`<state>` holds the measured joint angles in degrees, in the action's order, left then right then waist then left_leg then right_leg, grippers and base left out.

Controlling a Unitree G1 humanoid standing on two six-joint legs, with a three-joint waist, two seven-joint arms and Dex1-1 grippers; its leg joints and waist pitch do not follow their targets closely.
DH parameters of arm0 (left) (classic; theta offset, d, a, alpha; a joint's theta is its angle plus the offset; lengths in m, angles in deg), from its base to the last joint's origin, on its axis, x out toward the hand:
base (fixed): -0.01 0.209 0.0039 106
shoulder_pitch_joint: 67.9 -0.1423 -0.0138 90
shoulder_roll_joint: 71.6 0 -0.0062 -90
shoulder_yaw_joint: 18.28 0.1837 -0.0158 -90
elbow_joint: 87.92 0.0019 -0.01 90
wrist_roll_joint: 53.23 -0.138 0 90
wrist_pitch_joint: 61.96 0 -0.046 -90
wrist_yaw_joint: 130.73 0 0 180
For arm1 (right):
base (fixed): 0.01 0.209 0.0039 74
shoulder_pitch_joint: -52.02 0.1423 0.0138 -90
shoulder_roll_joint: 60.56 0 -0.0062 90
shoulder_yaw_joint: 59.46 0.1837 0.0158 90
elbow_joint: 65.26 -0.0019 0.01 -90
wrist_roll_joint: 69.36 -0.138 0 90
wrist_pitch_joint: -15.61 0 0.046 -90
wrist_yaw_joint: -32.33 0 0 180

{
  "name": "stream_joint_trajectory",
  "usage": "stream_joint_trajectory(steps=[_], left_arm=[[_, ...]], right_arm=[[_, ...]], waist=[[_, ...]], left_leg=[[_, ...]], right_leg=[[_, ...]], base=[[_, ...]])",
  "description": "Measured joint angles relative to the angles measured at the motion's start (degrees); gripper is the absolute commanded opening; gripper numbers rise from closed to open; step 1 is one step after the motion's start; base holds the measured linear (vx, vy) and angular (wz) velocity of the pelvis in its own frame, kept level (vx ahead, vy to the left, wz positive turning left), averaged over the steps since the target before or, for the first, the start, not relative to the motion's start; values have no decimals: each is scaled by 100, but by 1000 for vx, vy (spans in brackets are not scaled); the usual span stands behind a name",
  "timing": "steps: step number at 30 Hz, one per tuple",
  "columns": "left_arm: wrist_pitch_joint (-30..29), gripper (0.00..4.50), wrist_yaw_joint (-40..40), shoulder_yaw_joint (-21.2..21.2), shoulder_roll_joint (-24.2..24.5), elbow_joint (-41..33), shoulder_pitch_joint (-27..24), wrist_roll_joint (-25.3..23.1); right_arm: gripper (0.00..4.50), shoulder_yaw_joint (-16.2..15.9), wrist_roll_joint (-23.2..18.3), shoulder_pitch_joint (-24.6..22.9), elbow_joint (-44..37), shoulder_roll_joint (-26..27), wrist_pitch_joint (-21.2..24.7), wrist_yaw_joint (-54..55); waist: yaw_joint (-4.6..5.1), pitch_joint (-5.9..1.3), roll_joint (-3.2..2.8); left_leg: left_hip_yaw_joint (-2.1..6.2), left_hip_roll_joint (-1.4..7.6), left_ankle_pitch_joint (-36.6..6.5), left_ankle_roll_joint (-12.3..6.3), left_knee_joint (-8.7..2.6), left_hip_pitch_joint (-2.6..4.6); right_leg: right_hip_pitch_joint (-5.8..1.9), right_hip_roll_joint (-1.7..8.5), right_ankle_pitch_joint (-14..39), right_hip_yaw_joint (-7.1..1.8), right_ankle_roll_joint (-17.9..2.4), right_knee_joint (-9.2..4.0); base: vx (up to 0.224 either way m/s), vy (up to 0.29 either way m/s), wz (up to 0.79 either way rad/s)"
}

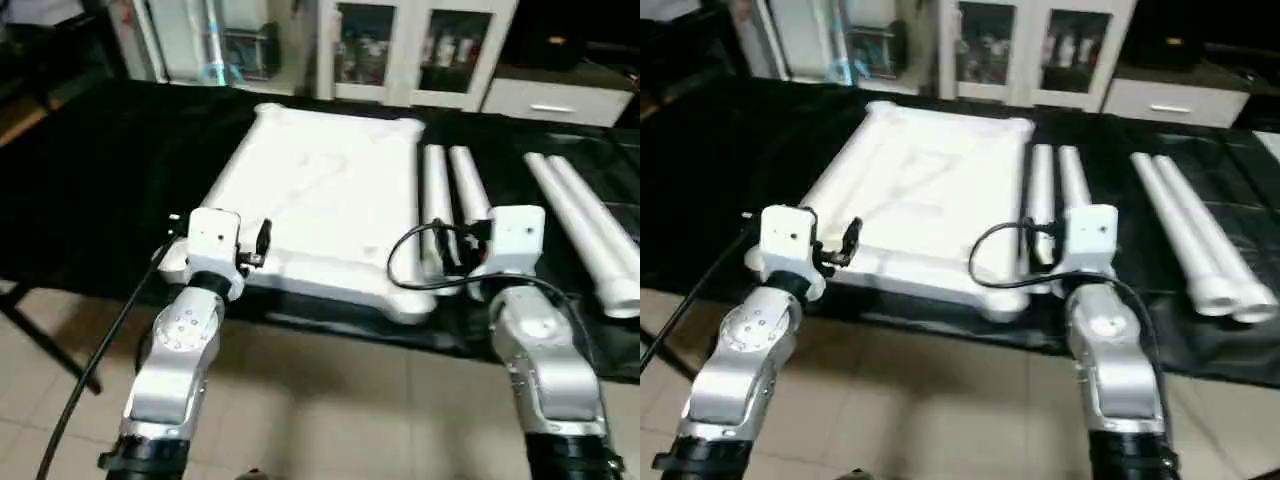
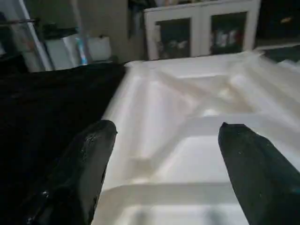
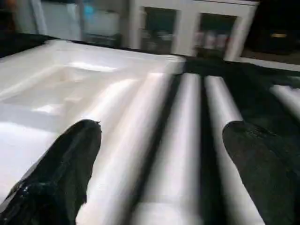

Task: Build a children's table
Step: Move to table

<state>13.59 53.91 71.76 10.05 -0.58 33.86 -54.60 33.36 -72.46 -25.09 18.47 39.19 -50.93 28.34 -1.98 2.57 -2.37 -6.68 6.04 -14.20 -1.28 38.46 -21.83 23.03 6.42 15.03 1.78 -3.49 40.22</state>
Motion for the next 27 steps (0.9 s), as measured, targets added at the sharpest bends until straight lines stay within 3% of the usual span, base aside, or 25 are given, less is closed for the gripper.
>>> stream_joint_trajectory(steps=[1,2,3,4,5,6,7,8,9,10,12,13,16,17,18,20,21,22,23,24,25,26,27], left_arm=[[21,390,-8,-55,36,83,29,-4],[75,390,-16,-66,35,142,49,-7],[110,390,-27,-54,12,165,52,-8],[121,390,-45,-38,-23,171,63,-11],[101,390,-105,14,-101,199,80,-85],[97,390,-134,222,-150,183,101,-173],[97,390,-140,287,-132,181,85,-237],[97,390,-153,313,-111,151,61,-300],[108,390,-163,324,-62,94,104,-350],[107,390,-170,319,-44,70,75,-362],[74,390,-222,242,-39,-20,-27,-363],[65,390,-245,197,-40,-48,-30,-357],[63,390,-301,30,2,-136,-30,-359],[63,390,-313,11,3,-137,-29,-360],[63,390,-326,10,-4,-135,-22,-377],[59,390,-340,85,-40,-90,-17,-413],[50,390,-349,167,-112,-84,35,-439],[48,390,-344,303,-166,-86,61,-454],[34,390,-314,353,-210,-89,60,-426],[-20,390,-280,357,-241,-88,118,-373],[-39,390,-269,347,-246,-84,163,-345],[-44,390,-266,338,-245,-78,194,-337],[-40,390,-274,304,-242,-75,213,-339]], right_arm=[[450,-5,-39,-15,-11,-7,0,-6],[450,38,-64,-12,-13,-48,0,-2],[450,115,-77,-10,-26,-83,0,-1],[450,168,-80,-4,-33,-109,0,-1],[450,239,-91,-42,-26,-151,6,-15],[450,359,-92,-62,32,-165,18,-15],[450,351,-98,-61,41,-153,20,-26],[450,334,-101,-47,36,-128,20,-36],[450,296,-102,-21,46,-81,17,-42],[450,216,-102,-24,77,-48,22,-61],[450,73,-115,10,82,-1,23,-106],[450,54,-127,53,80,0,21,-120],[450,37,-151,167,81,3,-49,-151],[450,33,-150,157,87,3,-50,-151],[450,38,-150,156,92,2,-50,-150],[450,102,-154,91,134,-13,-51,-149],[450,182,-154,82,193,-81,-48,-149],[450,236,-153,76,254,-130,-45,-150],[450,267,-150,88,263,-167,-47,-150],[450,299,-147,140,254,-194,-58,-149],[450,307,-147,180,256,-202,-61,-147],[450,306,-147,199,256,-199,-71,-146],[450,298,-148,212,258,-182,-80,-146]], waist=[[47,-4,8],[52,-8,21],[57,-18,95],[61,-22,193],[30,3,222],[-39,-10,150],[-32,8,151],[23,-6,110],[184,11,36],[271,16,31],[291,1,40],[257,-20,59],[146,-45,86],[128,-61,120],[128,-89,234],[160,-87,274],[108,-72,323],[38,-56,372],[21,-62,422],[21,-68,449],[6,-64,443],[-23,-64,406],[-86,-62,365]], left_leg=[[-45,-87,54,-101,-64,12],[-119,-159,87,-169,-111,13],[-254,-311,141,-272,-185,6],[-375,-454,174,-333,-212,-21],[-415,-502,154,-413,-125,-79],[-15,-484,28,-350,439,-242],[254,-346,-22,-86,665,-227],[405,-53,-158,325,321,-80],[354,199,-175,524,277,-92],[348,256,-128,490,246,-118],[357,355,-4,476,102,-126],[364,385,80,462,4,-144],[389,377,289,501,-217,-181],[385,362,335,528,-256,-186],[386,317,387,582,-304,-183],[414,300,399,535,-454,-153],[283,313,191,176,-113,-245],[101,281,28,-59,482,-336],[1,162,-31,-149,791,-319],[-69,-32,-64,-198,744,-220],[-81,-171,-64,-203,496,-114],[-65,-260,-61,-231,227,-30],[7,-286,-90,-304,82,-4]], right_leg=[[38,-62,58,195,83,219],[55,-159,97,307,171,297],[50,-278,121,407,328,268],[33,-327,158,346,144,143],[51,-266,133,219,230,159],[67,-190,78,179,260,142],[47,-149,17,227,291,100],[28,-124,-43,364,313,17],[-15,-139,-95,426,316,-78],[-8,-242,-29,348,206,-68],[50,-439,29,384,142,397],[33,-496,58,383,170,416],[-110,-476,72,341,157,201],[-155,-446,80,300,98,91],[-189,-399,235,215,86,-21],[-177,-435,192,248,51,-27],[-168,-468,131,283,-51,-97],[-190,-488,98,246,-107,-128],[-203,-498,66,243,-122,-167],[-199,-536,17,263,-129,-221],[-189,-599,-18,283,-95,-277],[-184,-680,-77,322,-97,-349],[-153,-748,-136,399,-124,-383]], base=[[-65,267,7],[-78,232,-6],[-78,232,-6],[-95,204,-10],[-82,216,-8],[-82,216,-8],[-88,222,-27],[-102,182,-12],[-102,182,-12],[-96,154,21],[-90,107,7],[-87,50,-5],[-93,-37,-8],[-87,-153,-10],[-87,-153,-10],[-84,-227,-4],[-80,-238,0],[-66,-226,-6],[-57,-200,-10],[-57,-200,-10],[-62,-168,0],[-64,-113,-2],[-64,-113,-2]])
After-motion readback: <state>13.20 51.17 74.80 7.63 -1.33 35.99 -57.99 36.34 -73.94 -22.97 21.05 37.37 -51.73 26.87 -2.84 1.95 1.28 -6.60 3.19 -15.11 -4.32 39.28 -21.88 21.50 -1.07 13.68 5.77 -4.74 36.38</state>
